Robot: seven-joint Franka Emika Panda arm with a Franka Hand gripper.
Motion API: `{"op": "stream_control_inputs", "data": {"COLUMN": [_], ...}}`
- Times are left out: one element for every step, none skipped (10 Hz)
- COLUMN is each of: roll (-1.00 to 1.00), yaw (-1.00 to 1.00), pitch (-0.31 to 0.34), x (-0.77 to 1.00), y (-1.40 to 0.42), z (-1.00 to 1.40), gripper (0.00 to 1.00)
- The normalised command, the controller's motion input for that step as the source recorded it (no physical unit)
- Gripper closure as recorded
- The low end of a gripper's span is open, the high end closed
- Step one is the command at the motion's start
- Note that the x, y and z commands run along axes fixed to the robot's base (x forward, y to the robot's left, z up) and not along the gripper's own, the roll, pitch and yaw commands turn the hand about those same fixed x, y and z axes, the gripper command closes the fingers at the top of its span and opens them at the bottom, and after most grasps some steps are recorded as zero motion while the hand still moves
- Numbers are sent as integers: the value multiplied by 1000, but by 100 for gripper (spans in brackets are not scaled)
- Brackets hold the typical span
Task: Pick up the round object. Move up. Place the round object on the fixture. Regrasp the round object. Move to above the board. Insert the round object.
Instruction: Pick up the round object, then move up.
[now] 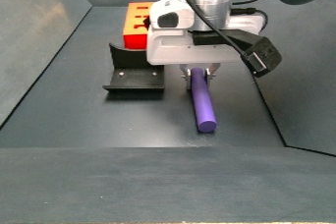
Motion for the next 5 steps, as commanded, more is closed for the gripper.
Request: {"op": "stream_control_inputs", "data": {"roll": [0, 0, 0, 0, -14], "yaw": [0, 0, 0, 0, 5], "pitch": [0, 0, 0, 0, 35], "x": [0, 0, 0, 0, -62], "y": [0, 0, 0, 0, -60], "z": [0, 0, 0, 833, 792], "gripper": [100, 100, 100, 100, 100]}}
